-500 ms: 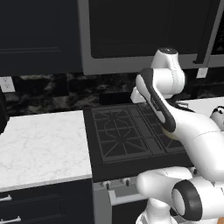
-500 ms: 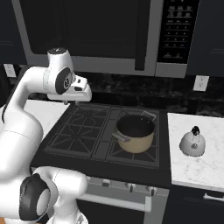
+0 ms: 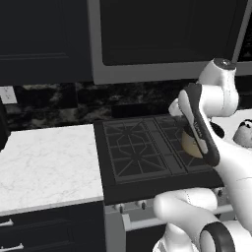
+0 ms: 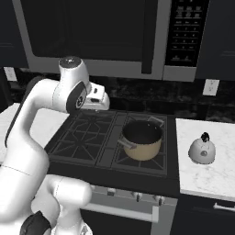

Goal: Pick the kettle from the counter and place it on a stove burner. Then turn the burner on.

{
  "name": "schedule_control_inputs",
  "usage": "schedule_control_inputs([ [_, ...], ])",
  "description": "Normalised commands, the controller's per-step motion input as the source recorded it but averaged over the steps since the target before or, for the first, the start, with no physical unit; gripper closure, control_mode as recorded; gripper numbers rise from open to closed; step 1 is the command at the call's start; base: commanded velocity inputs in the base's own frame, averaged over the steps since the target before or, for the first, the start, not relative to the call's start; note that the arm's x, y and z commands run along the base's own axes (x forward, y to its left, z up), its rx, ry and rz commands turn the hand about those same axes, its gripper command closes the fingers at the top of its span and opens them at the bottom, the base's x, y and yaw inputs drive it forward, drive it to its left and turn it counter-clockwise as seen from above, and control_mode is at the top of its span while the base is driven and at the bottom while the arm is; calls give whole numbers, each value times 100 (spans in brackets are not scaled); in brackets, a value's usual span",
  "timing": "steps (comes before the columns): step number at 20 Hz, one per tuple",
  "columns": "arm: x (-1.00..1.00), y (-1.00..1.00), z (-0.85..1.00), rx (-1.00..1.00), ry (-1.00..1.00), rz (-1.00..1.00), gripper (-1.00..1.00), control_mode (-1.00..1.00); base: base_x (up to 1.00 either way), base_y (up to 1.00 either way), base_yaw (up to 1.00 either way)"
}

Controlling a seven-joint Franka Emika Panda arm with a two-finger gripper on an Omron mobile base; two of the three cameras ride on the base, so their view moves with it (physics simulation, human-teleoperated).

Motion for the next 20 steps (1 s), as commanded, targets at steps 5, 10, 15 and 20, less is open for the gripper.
schedule_control_inputs([
  [5,-63,-100,7,9,-32,-3,-100,-100,0,0,0],
  [10,-76,-100,13,12,-35,-6,-100,-100,0,0,0],
  [15,-51,-100,12,17,-34,-2,-100,-100,0,0,0],
  [20,-7,-100,16,13,-20,0,-100,-100,0,0,0],
])
